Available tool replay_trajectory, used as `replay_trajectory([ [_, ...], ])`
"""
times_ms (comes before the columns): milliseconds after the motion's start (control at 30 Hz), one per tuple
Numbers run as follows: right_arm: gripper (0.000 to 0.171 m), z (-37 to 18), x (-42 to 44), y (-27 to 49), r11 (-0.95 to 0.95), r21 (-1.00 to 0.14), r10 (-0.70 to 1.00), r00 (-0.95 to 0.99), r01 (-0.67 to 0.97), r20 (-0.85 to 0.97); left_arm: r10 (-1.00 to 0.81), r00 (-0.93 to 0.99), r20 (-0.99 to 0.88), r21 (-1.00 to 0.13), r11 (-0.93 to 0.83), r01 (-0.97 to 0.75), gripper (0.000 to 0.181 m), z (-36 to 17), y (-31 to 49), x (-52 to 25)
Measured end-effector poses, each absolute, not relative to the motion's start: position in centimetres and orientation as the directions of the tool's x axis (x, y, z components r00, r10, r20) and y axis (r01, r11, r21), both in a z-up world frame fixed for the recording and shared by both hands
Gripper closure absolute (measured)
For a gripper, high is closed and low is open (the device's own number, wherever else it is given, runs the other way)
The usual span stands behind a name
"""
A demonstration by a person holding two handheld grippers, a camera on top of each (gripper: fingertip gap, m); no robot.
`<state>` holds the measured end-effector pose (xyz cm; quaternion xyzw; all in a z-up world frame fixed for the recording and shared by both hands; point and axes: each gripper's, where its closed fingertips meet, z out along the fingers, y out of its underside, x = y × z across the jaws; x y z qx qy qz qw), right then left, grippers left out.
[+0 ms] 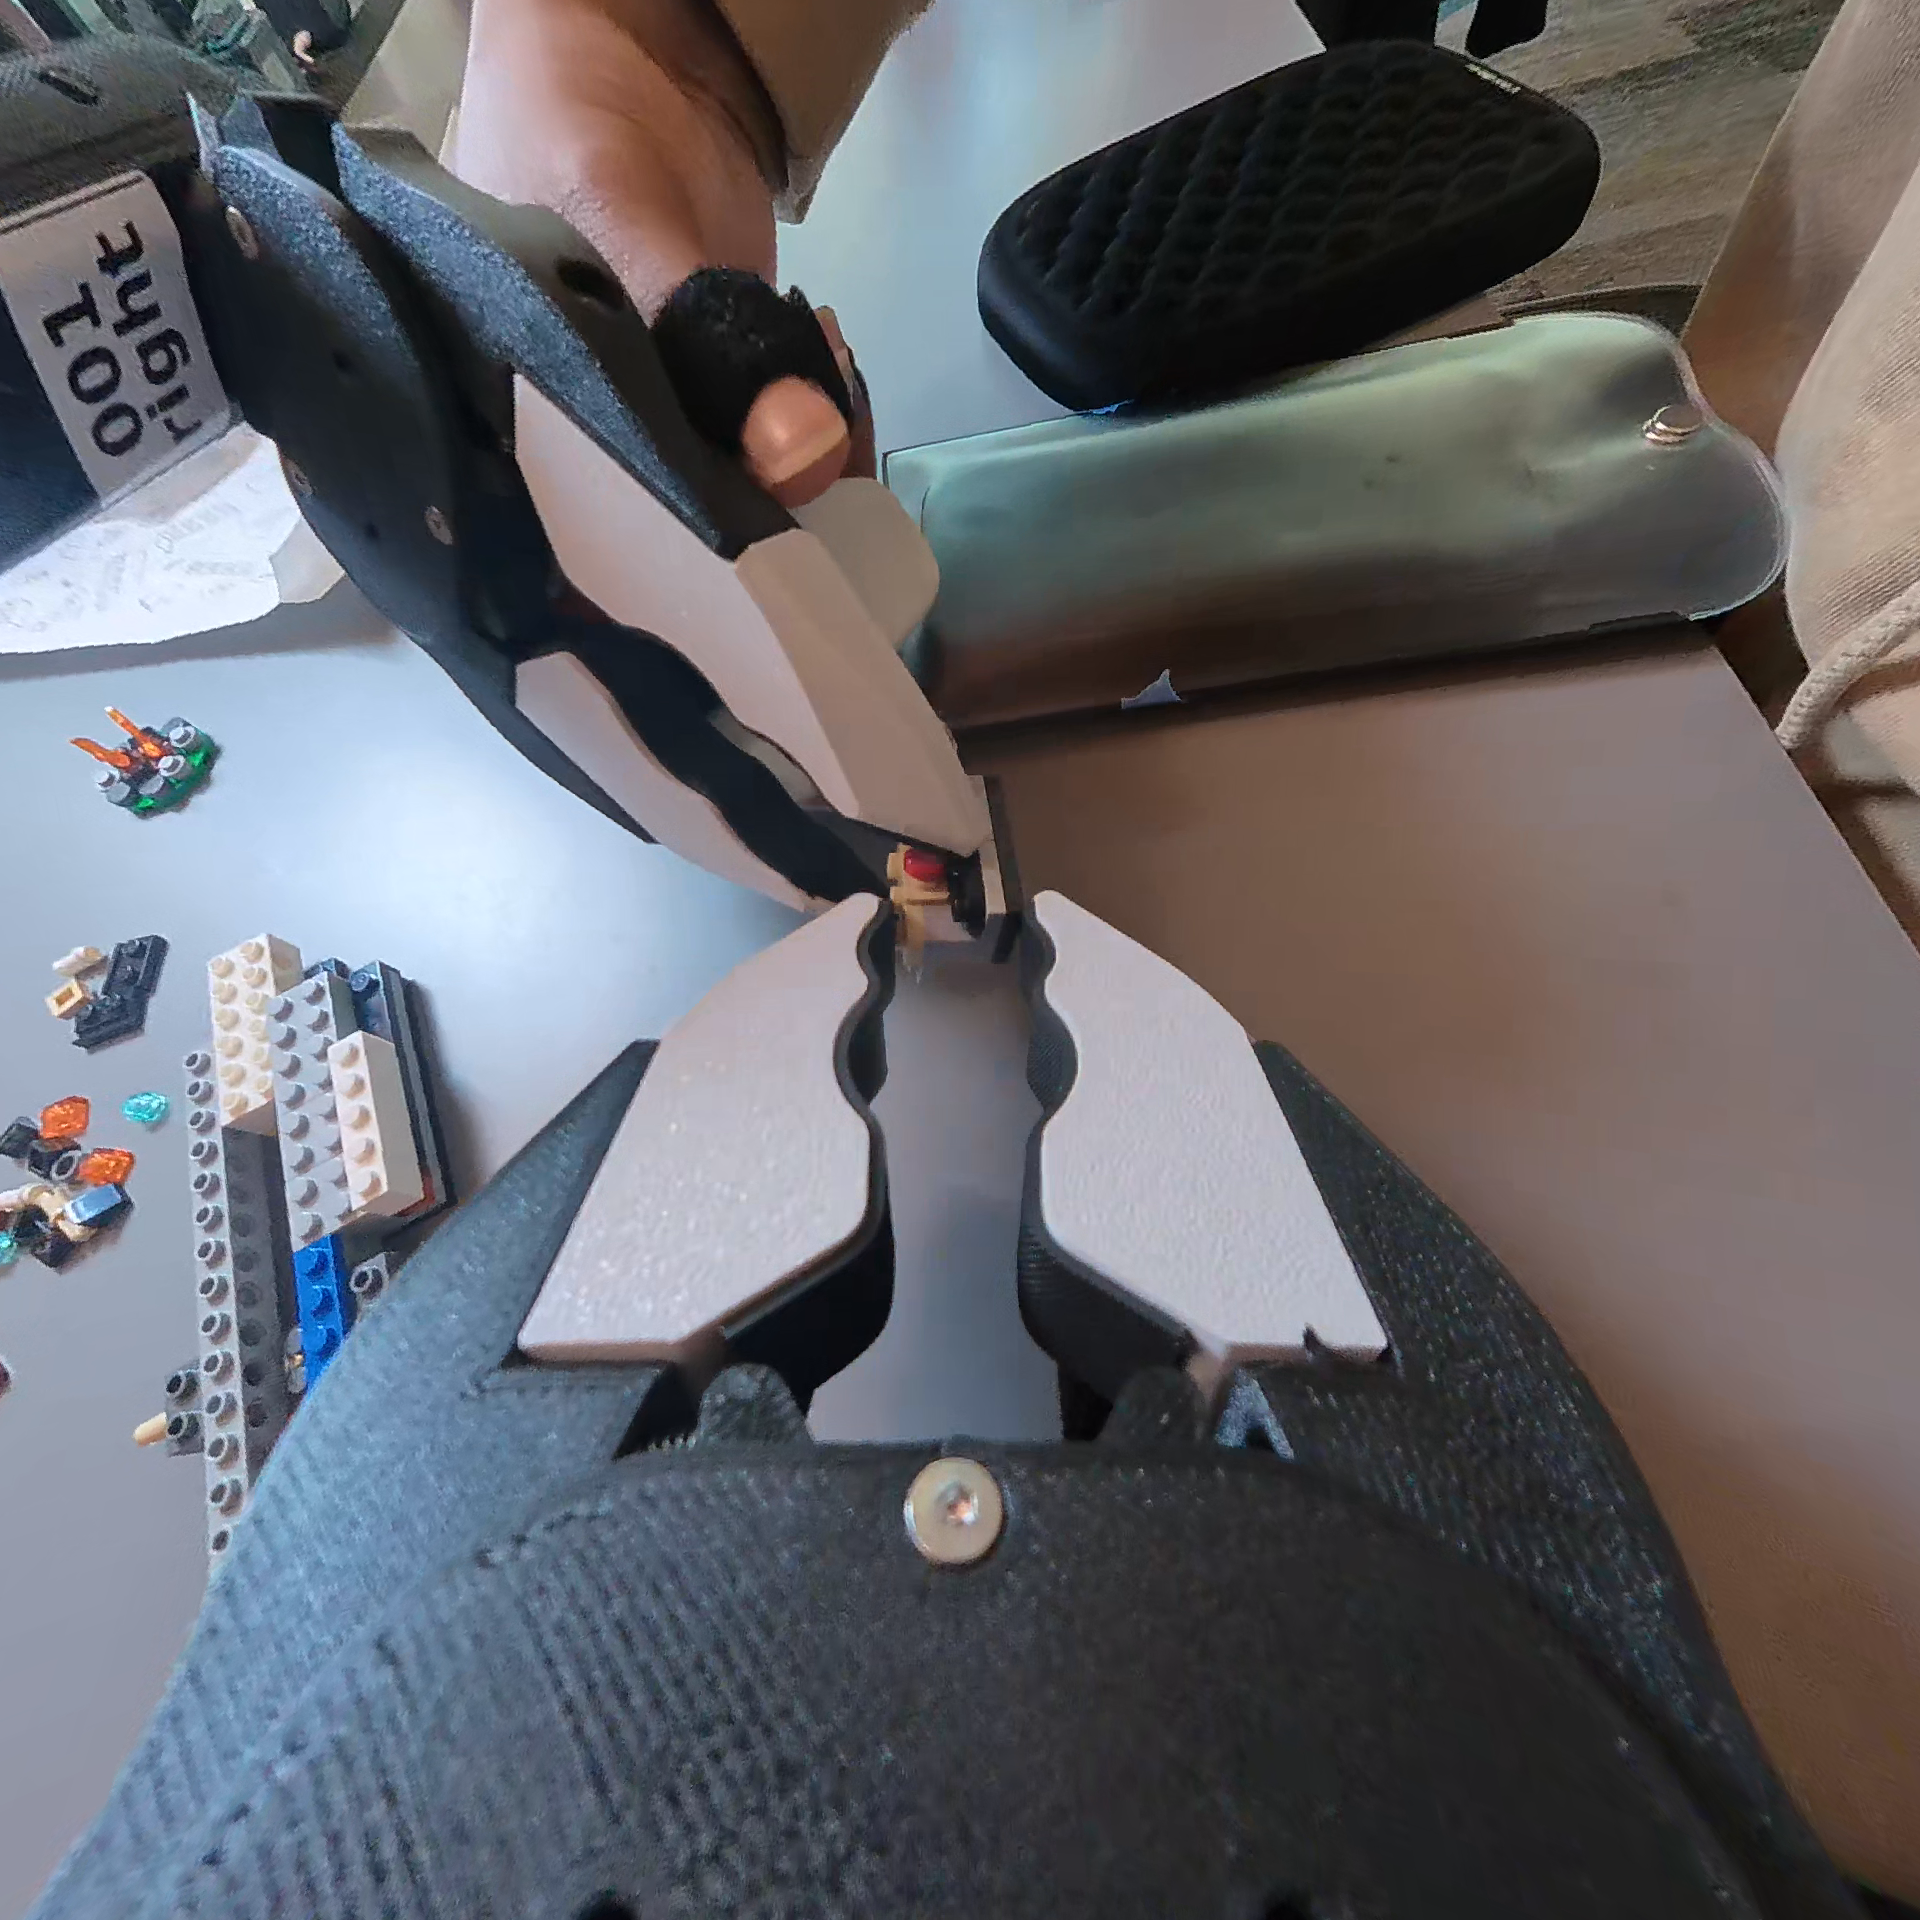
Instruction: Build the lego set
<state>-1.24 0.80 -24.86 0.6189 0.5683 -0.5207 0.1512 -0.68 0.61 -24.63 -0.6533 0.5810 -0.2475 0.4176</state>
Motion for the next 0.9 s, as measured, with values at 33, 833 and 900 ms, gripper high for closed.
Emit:
replay_trajectory([
  [33,0.146,-24.9,-1.2,0.8,-0.314,-0.402,0.54,-0.186,0.86,-0.821,-0.966,0.201,-0.165,-0.833,0.027,-0.553,0.158,-24.6,0.6,-0.7],
  [833,0.147,-26.2,0.1,-0.7,-0.087,-0.536,0.695,-0.335,0.84,-0.637,-0.892,0.055,-0.448,-0.714,0.32,-0.622,0.159,-25.8,-0.8,0.8],
  [900,0.148,-26.7,0.3,-0.9,-0.033,-0.528,0.708,-0.353,0.848,-0.611,-0.871,0.024,-0.491,-0.677,0.364,-0.64,0.16,-26.2,-1.0,1.0],
])
